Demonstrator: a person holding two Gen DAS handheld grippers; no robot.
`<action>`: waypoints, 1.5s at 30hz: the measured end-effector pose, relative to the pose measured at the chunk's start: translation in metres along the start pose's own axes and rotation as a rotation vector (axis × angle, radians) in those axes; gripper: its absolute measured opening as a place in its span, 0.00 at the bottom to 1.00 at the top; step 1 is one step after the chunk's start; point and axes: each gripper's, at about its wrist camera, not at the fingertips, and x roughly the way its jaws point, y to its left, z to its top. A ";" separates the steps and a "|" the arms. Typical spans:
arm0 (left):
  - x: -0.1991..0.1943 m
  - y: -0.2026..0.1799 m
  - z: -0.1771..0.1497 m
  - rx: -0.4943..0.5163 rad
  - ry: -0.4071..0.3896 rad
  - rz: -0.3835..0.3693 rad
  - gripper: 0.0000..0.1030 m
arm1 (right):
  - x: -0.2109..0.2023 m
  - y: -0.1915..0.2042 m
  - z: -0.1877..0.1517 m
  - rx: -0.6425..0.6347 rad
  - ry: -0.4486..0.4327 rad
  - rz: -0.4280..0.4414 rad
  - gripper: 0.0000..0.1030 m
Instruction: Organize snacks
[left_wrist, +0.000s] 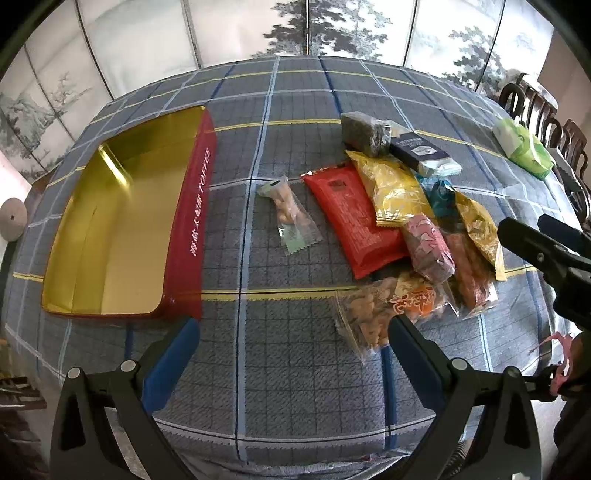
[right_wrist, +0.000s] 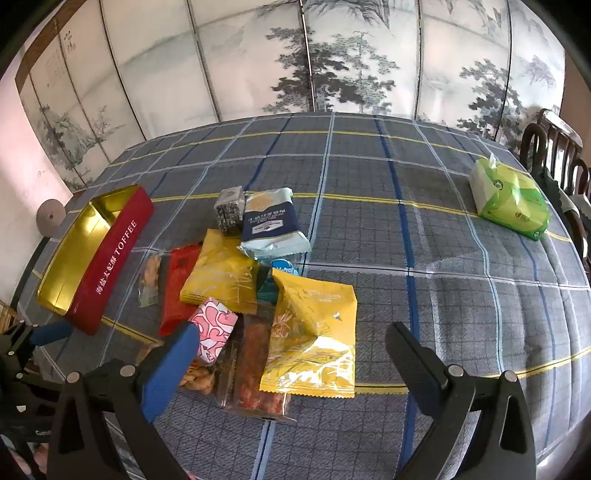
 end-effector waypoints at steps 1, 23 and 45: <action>0.001 -0.001 0.000 0.002 0.003 0.003 0.98 | 0.001 0.000 0.000 0.000 0.001 0.001 0.99; -0.001 -0.001 -0.001 0.011 -0.005 0.021 0.98 | -0.001 0.001 0.001 -0.006 0.002 0.003 1.00; -0.001 0.000 -0.003 0.023 0.004 0.020 0.98 | -0.003 0.004 0.000 -0.016 0.009 -0.011 0.99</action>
